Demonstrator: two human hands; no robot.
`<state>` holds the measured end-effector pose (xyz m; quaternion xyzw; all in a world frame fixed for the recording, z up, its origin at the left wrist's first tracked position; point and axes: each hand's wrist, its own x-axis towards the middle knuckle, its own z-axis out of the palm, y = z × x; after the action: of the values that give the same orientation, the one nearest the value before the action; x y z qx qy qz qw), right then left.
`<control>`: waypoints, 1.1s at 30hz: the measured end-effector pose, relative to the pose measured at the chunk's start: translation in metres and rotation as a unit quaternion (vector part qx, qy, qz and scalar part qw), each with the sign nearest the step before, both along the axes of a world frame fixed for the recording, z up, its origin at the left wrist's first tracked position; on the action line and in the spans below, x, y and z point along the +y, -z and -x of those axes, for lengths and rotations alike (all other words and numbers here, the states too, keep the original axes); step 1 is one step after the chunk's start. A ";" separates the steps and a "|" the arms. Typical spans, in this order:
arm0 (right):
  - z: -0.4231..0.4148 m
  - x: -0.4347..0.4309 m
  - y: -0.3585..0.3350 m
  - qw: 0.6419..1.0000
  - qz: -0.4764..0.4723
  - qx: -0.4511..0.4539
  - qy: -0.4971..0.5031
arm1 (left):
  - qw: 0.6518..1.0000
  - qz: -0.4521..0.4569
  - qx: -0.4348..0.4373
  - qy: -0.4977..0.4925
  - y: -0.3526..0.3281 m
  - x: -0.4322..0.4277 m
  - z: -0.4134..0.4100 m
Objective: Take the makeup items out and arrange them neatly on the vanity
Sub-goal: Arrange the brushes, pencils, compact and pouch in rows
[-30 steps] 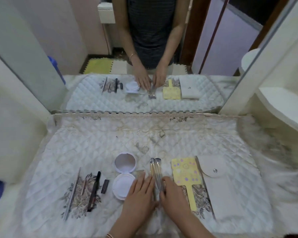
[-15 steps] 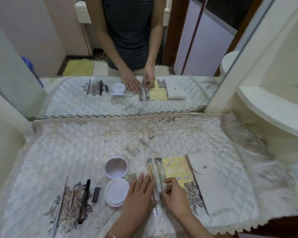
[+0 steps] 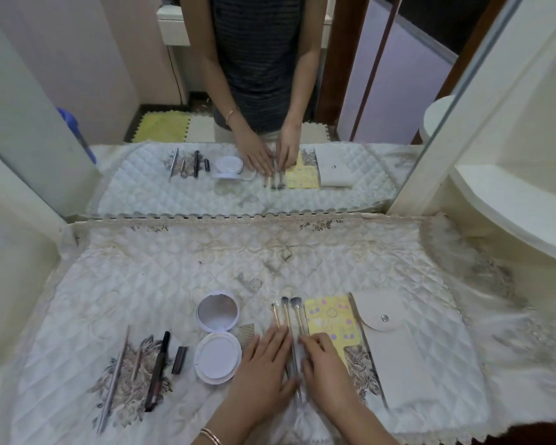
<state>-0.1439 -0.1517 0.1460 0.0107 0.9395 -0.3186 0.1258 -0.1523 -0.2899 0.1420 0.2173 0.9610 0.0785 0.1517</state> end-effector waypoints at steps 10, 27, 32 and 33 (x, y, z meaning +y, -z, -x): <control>-0.003 0.009 -0.006 0.985 -0.122 0.109 -0.057 | 0.998 -0.066 -0.022 -0.005 0.020 -0.003 -0.001; -0.005 -0.002 0.008 0.984 -0.085 0.097 -0.125 | 0.996 0.012 -0.013 -0.084 0.012 -0.018 -0.016; -0.004 -0.004 0.010 0.984 -0.095 0.064 -0.136 | 0.997 0.004 -0.017 -0.078 0.013 -0.013 -0.018; -0.005 -0.003 0.012 0.983 -0.101 0.055 -0.144 | 0.997 0.002 -0.019 -0.072 0.013 -0.011 -0.018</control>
<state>-0.1392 -0.1550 0.1343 -0.1293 0.9640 -0.2008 0.1169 -0.1347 -0.3005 0.1289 0.1456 0.9712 0.0916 0.1647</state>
